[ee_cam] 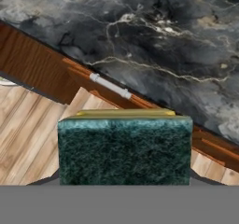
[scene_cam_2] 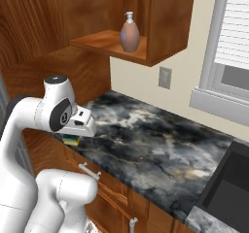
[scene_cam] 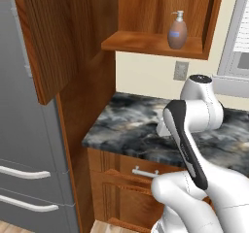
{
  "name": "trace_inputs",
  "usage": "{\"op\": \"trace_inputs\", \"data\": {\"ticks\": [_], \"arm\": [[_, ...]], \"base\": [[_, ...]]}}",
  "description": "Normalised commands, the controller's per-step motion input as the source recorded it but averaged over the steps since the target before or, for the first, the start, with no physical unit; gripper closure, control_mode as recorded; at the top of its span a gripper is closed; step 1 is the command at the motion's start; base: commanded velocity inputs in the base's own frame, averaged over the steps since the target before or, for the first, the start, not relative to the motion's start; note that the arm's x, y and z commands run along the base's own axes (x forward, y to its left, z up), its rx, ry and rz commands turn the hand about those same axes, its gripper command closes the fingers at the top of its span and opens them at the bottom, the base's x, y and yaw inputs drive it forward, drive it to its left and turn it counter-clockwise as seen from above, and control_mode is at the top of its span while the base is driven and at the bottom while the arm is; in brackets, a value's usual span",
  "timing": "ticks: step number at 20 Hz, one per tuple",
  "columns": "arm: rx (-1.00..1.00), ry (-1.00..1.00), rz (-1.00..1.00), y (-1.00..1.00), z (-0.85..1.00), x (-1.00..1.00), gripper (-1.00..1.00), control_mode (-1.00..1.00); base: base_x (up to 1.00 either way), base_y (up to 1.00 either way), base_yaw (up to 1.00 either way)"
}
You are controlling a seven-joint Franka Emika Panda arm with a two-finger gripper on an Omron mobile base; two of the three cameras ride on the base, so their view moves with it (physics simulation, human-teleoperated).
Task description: Pick up the sponge and soap dispenser from the sink, and place them back in the cabinet, and close the cabinet door.
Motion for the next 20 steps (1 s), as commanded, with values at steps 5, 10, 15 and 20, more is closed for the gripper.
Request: {"op": "trace_inputs", "data": {"ticks": [5, 10, 15, 20], "arm": [[-0.01, -0.11, -0.03, 0.14, 0.17, 0.0, 1.0, -1.0], [-0.04, -0.15, -0.11, 0.27, 0.43, 0.05, 1.0, -1.0], [-0.01, -0.15, -0.1, 0.09, 0.43, 0.01, 1.0, -1.0], [-0.02, -0.11, -0.06, 0.04, 0.35, 0.11, 1.0, -1.0]], "base": [[0.0, 0.0, 0.0], [0.0, 0.0, 0.0], [0.0, 0.0, 0.0], [0.0, 0.0, 0.0]]}}
